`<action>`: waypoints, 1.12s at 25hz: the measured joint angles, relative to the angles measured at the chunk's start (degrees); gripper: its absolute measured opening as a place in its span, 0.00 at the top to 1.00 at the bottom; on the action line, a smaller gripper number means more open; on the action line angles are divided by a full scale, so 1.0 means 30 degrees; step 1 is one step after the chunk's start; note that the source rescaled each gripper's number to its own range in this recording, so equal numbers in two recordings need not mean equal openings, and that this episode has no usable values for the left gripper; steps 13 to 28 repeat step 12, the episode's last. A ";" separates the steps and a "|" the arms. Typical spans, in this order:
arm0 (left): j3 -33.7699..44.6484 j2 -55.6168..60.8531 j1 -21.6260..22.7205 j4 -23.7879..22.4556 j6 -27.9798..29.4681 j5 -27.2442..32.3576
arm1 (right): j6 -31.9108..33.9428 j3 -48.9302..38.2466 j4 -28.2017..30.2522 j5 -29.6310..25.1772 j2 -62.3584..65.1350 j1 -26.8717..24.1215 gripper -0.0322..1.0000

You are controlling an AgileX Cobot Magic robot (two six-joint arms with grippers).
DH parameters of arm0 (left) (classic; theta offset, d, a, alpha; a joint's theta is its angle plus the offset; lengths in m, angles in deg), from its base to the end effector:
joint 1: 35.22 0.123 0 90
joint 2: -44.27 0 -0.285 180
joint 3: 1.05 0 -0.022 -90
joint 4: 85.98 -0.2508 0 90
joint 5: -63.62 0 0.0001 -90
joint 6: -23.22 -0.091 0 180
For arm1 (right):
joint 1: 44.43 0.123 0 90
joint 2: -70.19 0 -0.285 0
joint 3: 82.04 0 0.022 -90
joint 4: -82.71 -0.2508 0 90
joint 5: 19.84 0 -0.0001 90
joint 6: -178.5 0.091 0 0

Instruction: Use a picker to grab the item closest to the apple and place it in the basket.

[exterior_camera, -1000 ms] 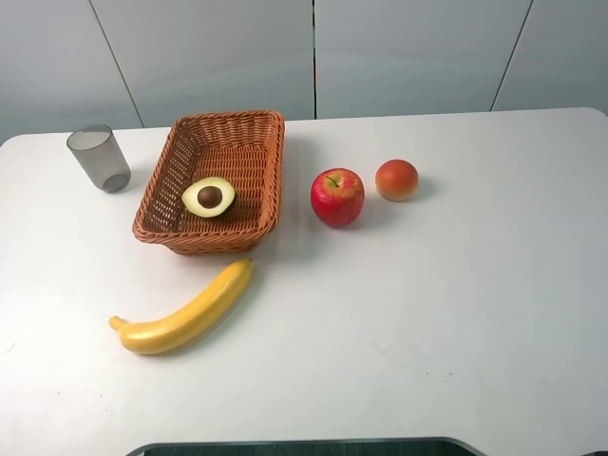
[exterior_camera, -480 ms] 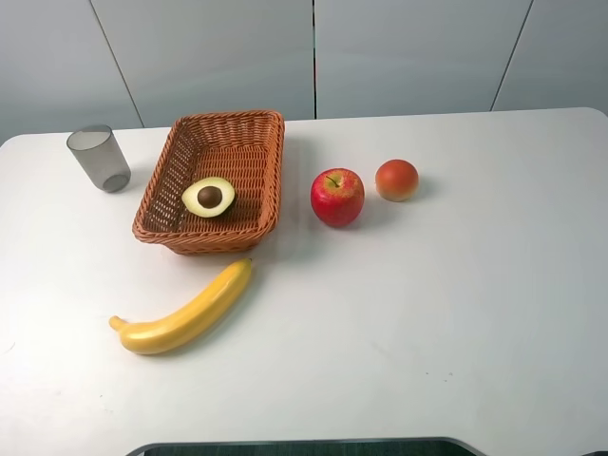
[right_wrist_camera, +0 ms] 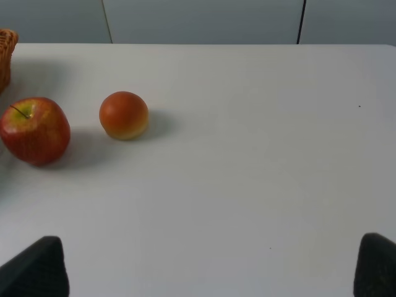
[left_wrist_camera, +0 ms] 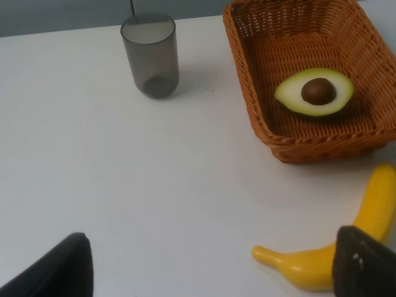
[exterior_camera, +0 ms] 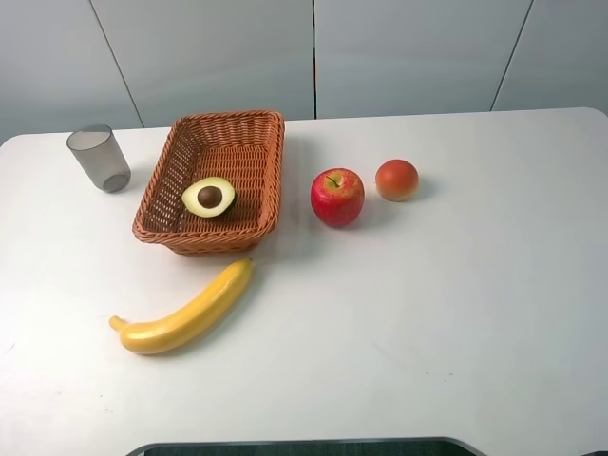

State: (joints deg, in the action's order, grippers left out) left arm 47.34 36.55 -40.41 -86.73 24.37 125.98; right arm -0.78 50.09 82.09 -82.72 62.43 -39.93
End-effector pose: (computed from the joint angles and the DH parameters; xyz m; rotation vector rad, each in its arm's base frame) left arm -0.0064 0.0016 0.2759 0.0720 2.0668 -0.0524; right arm -0.0079 0.0003 0.2777 -0.0691 2.0679 0.0690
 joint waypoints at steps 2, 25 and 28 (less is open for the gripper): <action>0.0000 0.0000 0.0000 0.0000 0.0000 0.0000 | 0.0000 0.0000 0.0000 0.0000 0.0000 0.0000 0.00; 0.0000 0.0000 0.0000 0.0000 0.0000 0.0000 | 0.0000 0.0000 0.0000 0.0000 0.0000 -0.0196 0.00; 0.0000 0.0000 0.0000 0.0000 0.0000 0.0000 | 0.0000 0.0000 0.0000 0.0000 0.0000 -0.0196 0.00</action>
